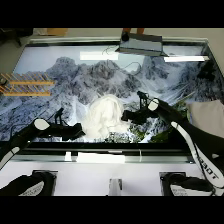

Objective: Fold the shirts.

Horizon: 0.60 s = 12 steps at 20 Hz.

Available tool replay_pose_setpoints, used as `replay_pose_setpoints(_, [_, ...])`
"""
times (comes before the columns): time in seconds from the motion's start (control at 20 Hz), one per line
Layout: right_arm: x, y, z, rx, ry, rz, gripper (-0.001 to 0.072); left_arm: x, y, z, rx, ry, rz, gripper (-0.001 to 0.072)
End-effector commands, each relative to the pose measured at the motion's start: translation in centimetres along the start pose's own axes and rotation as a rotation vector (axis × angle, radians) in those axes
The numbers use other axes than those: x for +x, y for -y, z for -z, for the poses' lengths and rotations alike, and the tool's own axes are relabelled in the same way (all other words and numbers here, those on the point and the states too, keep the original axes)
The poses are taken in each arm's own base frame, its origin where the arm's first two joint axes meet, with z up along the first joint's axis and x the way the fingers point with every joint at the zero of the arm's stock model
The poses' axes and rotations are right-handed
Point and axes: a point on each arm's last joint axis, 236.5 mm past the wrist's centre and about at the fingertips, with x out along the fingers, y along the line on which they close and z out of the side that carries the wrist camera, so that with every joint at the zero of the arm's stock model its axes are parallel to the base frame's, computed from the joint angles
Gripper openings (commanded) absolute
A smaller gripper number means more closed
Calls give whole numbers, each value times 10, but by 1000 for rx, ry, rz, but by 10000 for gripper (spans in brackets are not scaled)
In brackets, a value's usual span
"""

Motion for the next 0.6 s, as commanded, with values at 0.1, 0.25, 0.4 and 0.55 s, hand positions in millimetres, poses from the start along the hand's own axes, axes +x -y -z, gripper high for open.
replay_pose_setpoints(0.1, [9,-15,-7,107,18,-81,193,-3,3,1,8,2,8,35])
replay_pose_setpoints(0.25, [-5,-22,-4,19,1,-80,26,-12,14,-7,32,38,33,34])
replay_pose_setpoints(0.4, [-69,-30,-35,-243,126,36,25,-70,57,-59,186,234,119,35])
replay_pose_setpoints(0.55, [-205,-50,-96,-380,460,170,25,-211,116,-126,307,601,211,35])
